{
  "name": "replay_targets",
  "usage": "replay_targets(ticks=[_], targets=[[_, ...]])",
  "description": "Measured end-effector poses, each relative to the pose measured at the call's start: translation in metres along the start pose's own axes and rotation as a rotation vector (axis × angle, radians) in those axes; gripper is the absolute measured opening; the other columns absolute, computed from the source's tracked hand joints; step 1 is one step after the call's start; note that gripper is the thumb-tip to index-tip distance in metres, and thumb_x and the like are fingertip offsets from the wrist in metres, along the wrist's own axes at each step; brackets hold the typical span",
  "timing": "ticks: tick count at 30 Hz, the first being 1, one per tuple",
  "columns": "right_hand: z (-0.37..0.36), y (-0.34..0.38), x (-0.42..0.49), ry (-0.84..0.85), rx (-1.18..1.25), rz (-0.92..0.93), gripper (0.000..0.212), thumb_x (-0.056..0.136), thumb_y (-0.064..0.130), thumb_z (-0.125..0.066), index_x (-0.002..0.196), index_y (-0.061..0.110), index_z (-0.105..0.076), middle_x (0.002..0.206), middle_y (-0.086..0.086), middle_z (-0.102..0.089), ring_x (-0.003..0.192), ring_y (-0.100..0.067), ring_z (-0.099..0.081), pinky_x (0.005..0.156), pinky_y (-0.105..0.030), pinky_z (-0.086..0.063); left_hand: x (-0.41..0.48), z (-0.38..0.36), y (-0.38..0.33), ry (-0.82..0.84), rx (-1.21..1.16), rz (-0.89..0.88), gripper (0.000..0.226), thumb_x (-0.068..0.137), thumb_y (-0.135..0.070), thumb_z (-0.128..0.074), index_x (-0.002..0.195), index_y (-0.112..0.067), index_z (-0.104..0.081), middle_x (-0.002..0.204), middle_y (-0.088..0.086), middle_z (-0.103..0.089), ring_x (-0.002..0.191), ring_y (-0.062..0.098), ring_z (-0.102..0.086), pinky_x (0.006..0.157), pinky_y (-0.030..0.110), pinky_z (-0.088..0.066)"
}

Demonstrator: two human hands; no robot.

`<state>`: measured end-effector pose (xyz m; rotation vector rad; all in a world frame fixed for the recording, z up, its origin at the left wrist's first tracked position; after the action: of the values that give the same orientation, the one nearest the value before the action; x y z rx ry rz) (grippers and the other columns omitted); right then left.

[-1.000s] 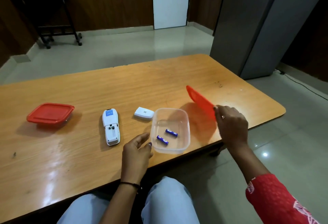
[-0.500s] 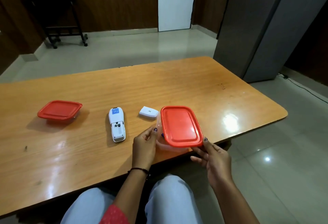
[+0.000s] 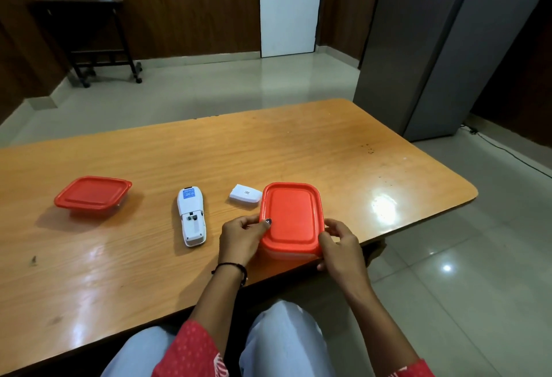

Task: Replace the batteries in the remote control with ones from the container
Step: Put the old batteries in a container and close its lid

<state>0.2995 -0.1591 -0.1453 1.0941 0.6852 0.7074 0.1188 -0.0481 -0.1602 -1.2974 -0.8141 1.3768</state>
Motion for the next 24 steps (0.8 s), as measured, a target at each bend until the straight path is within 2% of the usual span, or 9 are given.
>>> replay_targets(ticks=[2, 4, 6, 9, 13, 17, 20, 22, 24], targets=[[-0.005, -0.002, 0.007, 0.016, 0.021, -0.019, 0.038, 0.093, 0.021, -0.045, 0.129, 0.014, -0.050, 0.101, -0.004, -0.060, 0.057, -0.015, -0.059, 0.044, -0.022, -0.049, 0.003, -0.008, 0.003, 0.097, -0.003, 0.068, 0.016, 0.083, -0.024, -0.068, 0.095, -0.014, -0.067, 0.076, 0.005, -0.069, 0.057, 0.017, -0.058, 0.053, 0.026, -0.045], [-0.009, -0.006, 0.010, 0.035, 0.025, -0.027, 0.040, 0.093, 0.024, -0.042, 0.131, 0.017, -0.050, 0.109, -0.012, -0.059, 0.053, -0.014, -0.058, 0.045, -0.025, -0.050, 0.004, -0.011, 0.005, 0.139, 0.006, 0.103, 0.014, 0.085, -0.025, -0.066, 0.093, -0.013, -0.063, 0.073, 0.008, -0.066, 0.052, 0.019, -0.056, 0.048, 0.026, -0.043], [-0.015, -0.005, 0.008, 0.072, 0.036, 0.003, 0.035, 0.094, 0.022, -0.038, 0.127, 0.019, -0.051, 0.103, -0.015, -0.059, 0.056, -0.016, -0.057, 0.044, -0.025, -0.049, 0.006, -0.013, 0.007, 0.161, 0.003, 0.127, 0.016, 0.086, -0.025, -0.065, 0.090, -0.011, -0.060, 0.072, 0.011, -0.065, 0.052, 0.023, -0.057, 0.049, 0.029, -0.045], [-0.021, 0.000, 0.000, 0.070, 0.048, 0.039, 0.024, 0.095, 0.016, -0.033, 0.112, 0.022, -0.050, 0.079, -0.008, -0.057, 0.055, -0.018, -0.051, 0.042, -0.027, -0.047, 0.003, -0.015, 0.008, 0.161, 0.006, 0.113, 0.016, 0.087, -0.028, -0.062, 0.079, -0.013, -0.061, 0.069, 0.010, -0.064, 0.058, 0.026, -0.058, 0.057, 0.034, -0.047], [-0.016, -0.008, -0.016, -0.102, 0.078, 0.061, 0.032, 0.096, 0.015, -0.034, 0.122, 0.018, -0.052, 0.077, -0.006, -0.063, 0.054, -0.012, -0.054, 0.044, -0.018, -0.043, -0.016, -0.018, 0.006, 0.021, 0.025, 0.000, 0.028, 0.079, -0.043, -0.054, 0.071, -0.016, -0.058, 0.080, 0.009, -0.066, 0.072, 0.026, -0.060, 0.070, 0.036, -0.048], [-0.010, -0.009, -0.040, -0.174, 0.209, 0.096, 0.033, 0.095, 0.009, -0.039, 0.121, 0.021, -0.054, 0.086, 0.001, -0.065, 0.062, 0.001, -0.061, 0.051, -0.015, -0.048, -0.032, -0.023, -0.033, -0.025, -0.110, -0.113, 0.036, 0.088, -0.046, -0.050, 0.101, -0.014, -0.042, 0.090, 0.003, -0.058, 0.076, 0.016, -0.056, 0.077, 0.038, -0.046], [-0.001, 0.001, -0.051, -0.182, 0.209, 0.158, 0.029, 0.095, 0.018, -0.037, 0.114, 0.026, -0.057, 0.085, 0.003, -0.067, 0.067, -0.008, -0.064, 0.055, -0.026, -0.055, -0.037, -0.012, -0.063, -0.073, -0.126, -0.227, 0.044, 0.089, -0.057, -0.042, 0.113, -0.020, -0.049, 0.085, -0.004, -0.061, 0.074, 0.013, -0.057, 0.074, 0.036, -0.046], [0.007, 0.015, -0.051, -0.159, 0.205, 0.193, 0.025, 0.093, 0.026, -0.036, 0.103, 0.024, -0.059, 0.080, 0.001, -0.066, 0.065, -0.014, -0.062, 0.052, -0.027, -0.052, -0.047, -0.004, -0.077, -0.085, -0.087, -0.330, 0.045, 0.092, -0.053, -0.040, 0.106, -0.016, -0.061, 0.076, -0.008, -0.060, 0.067, 0.007, -0.053, 0.064, 0.029, -0.043], [0.014, 0.029, -0.044, -0.115, 0.222, 0.187, 0.025, 0.093, 0.042, -0.036, 0.096, 0.026, -0.055, 0.084, 0.000, -0.065, 0.072, -0.019, -0.063, 0.054, -0.028, -0.051, -0.062, -0.004, -0.085, -0.022, -0.084, -0.403, 0.041, 0.095, -0.044, -0.040, 0.083, -0.012, -0.064, 0.057, -0.013, -0.054, 0.052, -0.001, -0.046, 0.054, 0.020, -0.037]])
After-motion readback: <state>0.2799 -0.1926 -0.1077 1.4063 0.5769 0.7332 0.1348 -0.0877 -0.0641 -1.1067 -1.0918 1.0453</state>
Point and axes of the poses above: each hand's wrist, its own x-axis towards the middle knuckle, its own z-axis out of the back of the hand, y = z × x, the point moved 8 cm from there along x, towards the middle knuckle
